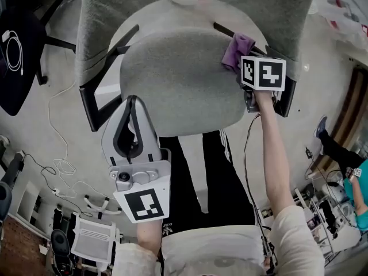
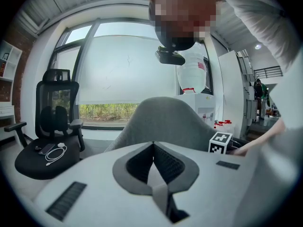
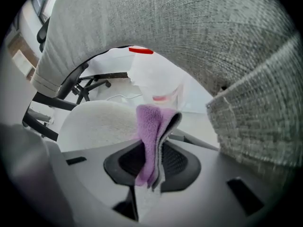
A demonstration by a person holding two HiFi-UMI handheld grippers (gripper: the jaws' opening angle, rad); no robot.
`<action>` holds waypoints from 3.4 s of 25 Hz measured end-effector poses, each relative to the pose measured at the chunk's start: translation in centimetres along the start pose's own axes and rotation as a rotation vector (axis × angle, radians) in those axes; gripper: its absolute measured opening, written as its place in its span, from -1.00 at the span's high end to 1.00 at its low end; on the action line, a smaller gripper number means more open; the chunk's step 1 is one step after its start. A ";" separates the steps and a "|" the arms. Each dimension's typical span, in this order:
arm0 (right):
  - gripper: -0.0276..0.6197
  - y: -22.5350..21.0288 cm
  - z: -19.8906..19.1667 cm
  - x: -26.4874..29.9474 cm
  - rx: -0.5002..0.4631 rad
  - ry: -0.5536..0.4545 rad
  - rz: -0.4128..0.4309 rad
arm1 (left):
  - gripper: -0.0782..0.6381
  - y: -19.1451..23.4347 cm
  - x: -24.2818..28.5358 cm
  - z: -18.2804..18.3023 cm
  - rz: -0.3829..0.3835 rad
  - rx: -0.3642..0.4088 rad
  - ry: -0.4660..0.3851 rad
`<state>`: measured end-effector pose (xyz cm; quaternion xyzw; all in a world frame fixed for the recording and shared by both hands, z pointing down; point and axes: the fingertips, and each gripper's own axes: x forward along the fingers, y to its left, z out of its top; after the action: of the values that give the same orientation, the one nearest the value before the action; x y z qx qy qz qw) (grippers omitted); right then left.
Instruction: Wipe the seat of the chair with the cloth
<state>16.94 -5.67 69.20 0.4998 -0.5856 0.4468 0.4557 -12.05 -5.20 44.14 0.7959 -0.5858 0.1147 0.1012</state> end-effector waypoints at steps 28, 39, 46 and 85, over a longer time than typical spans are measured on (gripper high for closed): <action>0.65 37.1 -4.9 0.2 -0.101 0.092 0.686 | 0.75 9.5 -5.1 -1.1 0.224 0.010 -0.007; 0.65 36.3 -5.4 1.8 -0.150 0.087 0.599 | 0.75 10.1 -5.8 -1.4 0.234 0.002 -0.004; 0.65 29.9 -6.0 1.4 -0.101 0.068 0.494 | 0.75 8.9 -5.4 -1.2 0.218 0.009 -0.008; 0.65 0.4 -9.9 -2.7 -0.022 0.140 -0.162 | 0.75 3.1 -2.7 0.3 0.092 0.056 -0.014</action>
<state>17.63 4.59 68.33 0.5082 -0.5147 0.4359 0.5356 -15.78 -3.73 43.15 0.7713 -0.6191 0.1301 0.0695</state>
